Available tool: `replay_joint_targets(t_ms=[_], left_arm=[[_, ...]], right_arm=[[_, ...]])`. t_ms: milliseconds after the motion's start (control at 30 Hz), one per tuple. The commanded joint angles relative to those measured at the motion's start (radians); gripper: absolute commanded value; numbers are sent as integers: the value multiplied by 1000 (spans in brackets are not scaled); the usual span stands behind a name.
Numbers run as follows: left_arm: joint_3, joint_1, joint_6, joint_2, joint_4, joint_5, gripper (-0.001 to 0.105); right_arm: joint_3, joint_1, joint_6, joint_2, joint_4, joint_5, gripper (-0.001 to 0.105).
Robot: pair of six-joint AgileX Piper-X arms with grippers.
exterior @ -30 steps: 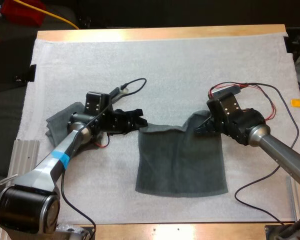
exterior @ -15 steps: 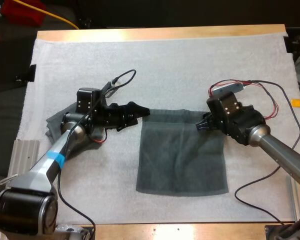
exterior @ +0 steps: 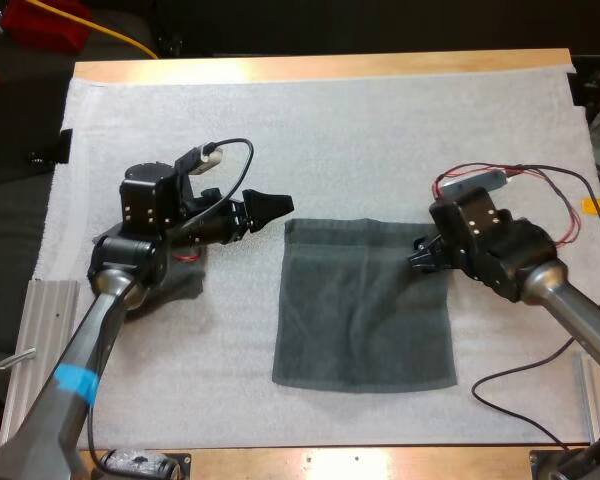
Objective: Pick towel from pile, fold and stack
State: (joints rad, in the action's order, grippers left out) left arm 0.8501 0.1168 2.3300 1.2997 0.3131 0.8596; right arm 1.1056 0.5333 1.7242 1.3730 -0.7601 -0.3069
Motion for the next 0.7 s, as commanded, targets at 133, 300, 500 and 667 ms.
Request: replay_joint_targets(t_ms=[133, 300, 500, 667], left_arm=[[5, 4, -73, -109, 114, -2, 69], [5, 16, -137, -242, 243, -29, 69], [5, 64, -208, -402, 415, -150, 69], [5, 122, -254, -502, 569, -243, 69]], right_arm=[[1, -7, -38, -92, -86, 109, 85], [1, -7, -70, -179, -156, 149, 85], [1, -5, -88, -274, -249, 165, 85], [1, -5, -95, -357, -325, 240, 85]])
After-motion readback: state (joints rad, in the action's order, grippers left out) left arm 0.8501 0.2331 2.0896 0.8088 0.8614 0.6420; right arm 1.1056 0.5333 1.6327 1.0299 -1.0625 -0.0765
